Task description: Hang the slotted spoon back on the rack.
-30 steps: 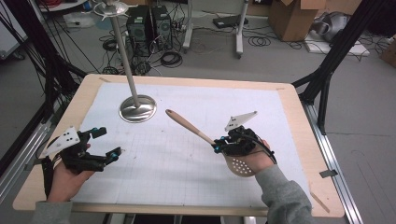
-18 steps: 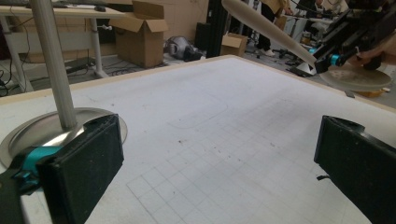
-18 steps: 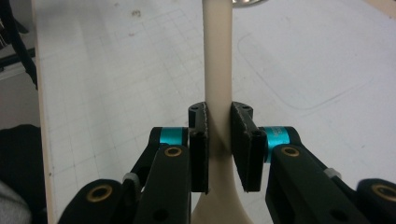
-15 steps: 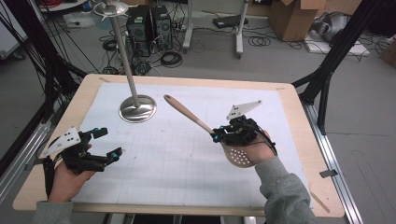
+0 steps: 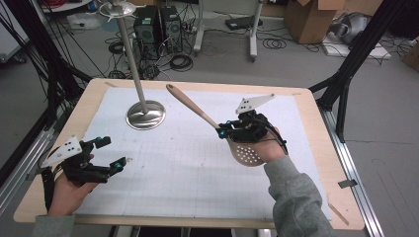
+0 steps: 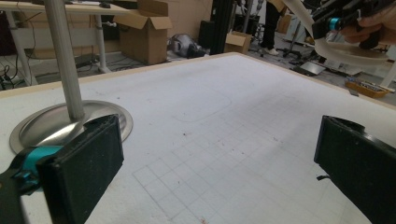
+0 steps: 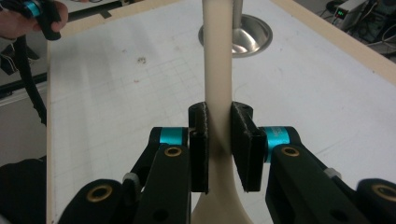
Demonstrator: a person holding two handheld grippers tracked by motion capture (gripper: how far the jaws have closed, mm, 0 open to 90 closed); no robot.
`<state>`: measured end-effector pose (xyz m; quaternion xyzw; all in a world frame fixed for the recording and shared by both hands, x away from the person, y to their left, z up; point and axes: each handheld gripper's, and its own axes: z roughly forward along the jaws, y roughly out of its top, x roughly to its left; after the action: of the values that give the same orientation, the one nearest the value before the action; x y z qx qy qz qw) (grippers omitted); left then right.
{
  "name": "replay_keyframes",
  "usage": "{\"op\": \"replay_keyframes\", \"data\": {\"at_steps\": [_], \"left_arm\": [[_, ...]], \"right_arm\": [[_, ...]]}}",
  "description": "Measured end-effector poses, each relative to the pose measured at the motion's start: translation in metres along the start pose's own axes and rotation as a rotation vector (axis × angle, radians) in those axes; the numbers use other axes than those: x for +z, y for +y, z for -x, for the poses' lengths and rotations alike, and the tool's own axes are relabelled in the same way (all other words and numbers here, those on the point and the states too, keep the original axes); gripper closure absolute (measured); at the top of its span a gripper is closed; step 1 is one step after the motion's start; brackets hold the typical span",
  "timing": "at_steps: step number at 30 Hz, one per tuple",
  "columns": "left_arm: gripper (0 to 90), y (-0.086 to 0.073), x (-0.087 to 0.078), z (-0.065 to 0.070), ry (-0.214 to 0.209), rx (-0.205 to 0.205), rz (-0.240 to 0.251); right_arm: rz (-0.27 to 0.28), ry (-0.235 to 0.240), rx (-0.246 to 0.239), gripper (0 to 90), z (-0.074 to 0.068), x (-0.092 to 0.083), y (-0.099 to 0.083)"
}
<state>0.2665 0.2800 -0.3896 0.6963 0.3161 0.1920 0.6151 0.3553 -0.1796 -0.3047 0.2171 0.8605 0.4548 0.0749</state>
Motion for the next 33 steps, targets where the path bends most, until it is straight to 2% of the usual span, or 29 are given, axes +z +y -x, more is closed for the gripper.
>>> {"op": "replay_keyframes", "data": {"at_steps": [5,15,18,21,26,33], "left_arm": [[1.8,-0.001,0.000,0.000,0.001,0.000,-0.002],[1.7,-0.004,-0.001,0.000,0.002,-0.006,-0.009],[1.8,-0.004,0.000,0.001,0.020,0.019,-0.027],[1.8,-0.004,0.003,0.003,0.020,0.043,-0.051],[1.8,-0.005,0.004,0.004,0.008,0.033,-0.048],[1.8,-0.005,0.000,0.004,0.013,0.027,-0.039]], "right_arm": [[0.025,0.006,0.001,77.9,0.001,0.002,0.008],[0.039,0.001,-0.004,77.9,0.007,0.004,0.021],[0.046,-0.006,-0.011,77.9,0.008,0.004,0.026],[0.057,-0.014,-0.016,78.0,0.009,0.004,0.031],[0.065,-0.015,-0.018,78.0,0.009,0.006,0.037],[0.078,-0.005,-0.031,77.9,0.011,0.008,0.043]]}}
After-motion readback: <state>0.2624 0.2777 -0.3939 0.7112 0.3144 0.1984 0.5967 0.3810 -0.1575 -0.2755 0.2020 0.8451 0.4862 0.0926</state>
